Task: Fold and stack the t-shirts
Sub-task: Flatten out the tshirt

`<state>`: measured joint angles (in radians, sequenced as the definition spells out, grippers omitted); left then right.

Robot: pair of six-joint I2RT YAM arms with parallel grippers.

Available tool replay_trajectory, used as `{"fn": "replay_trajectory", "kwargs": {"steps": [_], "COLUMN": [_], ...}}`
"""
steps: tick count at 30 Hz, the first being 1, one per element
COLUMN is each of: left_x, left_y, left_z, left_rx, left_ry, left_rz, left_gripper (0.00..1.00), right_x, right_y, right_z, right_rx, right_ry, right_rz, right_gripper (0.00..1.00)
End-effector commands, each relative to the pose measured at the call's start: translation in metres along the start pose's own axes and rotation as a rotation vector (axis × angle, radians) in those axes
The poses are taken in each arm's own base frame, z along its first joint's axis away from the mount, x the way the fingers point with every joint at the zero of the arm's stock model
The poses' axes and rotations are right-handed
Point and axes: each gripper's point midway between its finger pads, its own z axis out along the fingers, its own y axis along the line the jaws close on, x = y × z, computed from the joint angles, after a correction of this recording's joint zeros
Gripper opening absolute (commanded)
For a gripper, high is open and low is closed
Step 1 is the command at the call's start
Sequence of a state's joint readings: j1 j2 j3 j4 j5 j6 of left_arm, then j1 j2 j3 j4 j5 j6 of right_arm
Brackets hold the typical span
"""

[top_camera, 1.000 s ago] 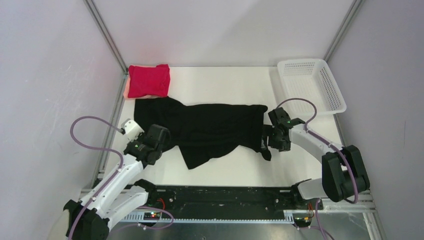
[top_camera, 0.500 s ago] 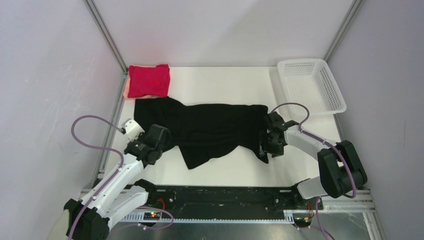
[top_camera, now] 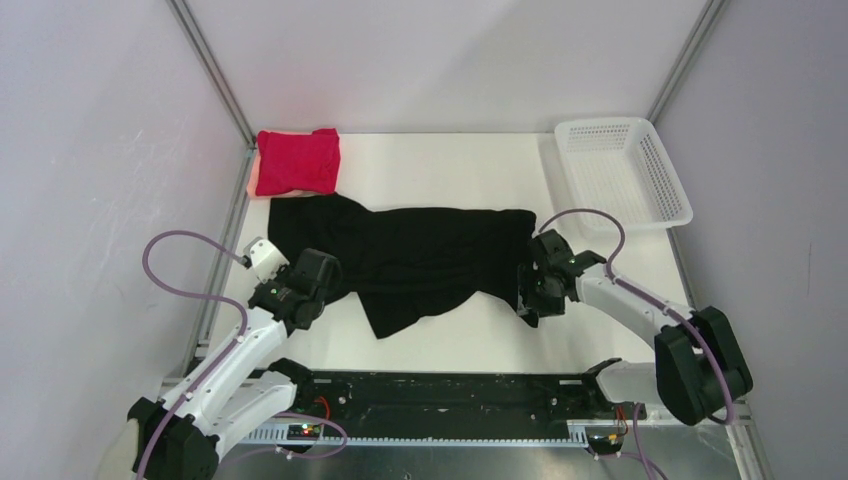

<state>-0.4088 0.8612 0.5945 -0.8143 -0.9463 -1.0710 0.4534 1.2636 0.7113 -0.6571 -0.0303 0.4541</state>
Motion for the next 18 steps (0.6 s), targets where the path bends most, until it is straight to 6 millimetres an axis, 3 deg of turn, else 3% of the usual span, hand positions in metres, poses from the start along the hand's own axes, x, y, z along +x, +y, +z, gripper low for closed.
{"fn": "replay_trajectory", "kwargs": {"steps": [1, 5, 7, 8, 9, 10, 13, 15, 18], "left_x": [-0.01, -0.01, -0.011, -0.012, -0.014, -0.019, -0.041, -0.066, -0.112], "left_y": [0.003, 0.003, 0.002, 0.002, 0.001, -0.002, -0.009, -0.016, -0.028], "left_z": [0.001, 0.001, 0.0, 0.0, -0.001, -0.003, -0.012, -0.02, -0.039], "left_rx": [-0.016, -0.014, -0.012, -0.009, -0.004, 0.006, 0.041, 0.065, 0.119], "left_ry": [-0.043, -0.044, -0.045, -0.045, -0.047, -0.052, -0.088, -0.14, -0.223], "left_rz": [-0.019, -0.025, -0.028, -0.031, -0.034, -0.044, -0.069, -0.107, -0.191], "left_gripper": [0.0, 0.0, 0.0, 0.0, 0.0, 0.0, 0.0, 0.0, 0.0], "right_x": [0.01, 0.022, 0.023, 0.02, 0.013, 0.003, -0.046, -0.088, -0.147], "right_y": [-0.015, -0.016, -0.018, -0.016, -0.011, -0.002, 0.026, 0.05, 0.083], "right_z": [0.017, 0.026, 0.026, 0.025, 0.024, 0.018, -0.005, -0.035, -0.101], "right_rx": [0.095, 0.118, 0.139, 0.133, 0.11, 0.063, -0.079, -0.211, -0.431], "right_ry": [0.039, 0.099, 0.096, 0.079, 0.051, 0.015, -0.151, -0.293, -0.507], "right_rz": [0.044, 0.036, 0.027, 0.026, 0.028, 0.032, 0.06, 0.081, 0.092], "right_gripper": [0.53, 0.42, 0.28, 0.11, 0.04, 0.0, 0.0, 0.0, 0.0]}}
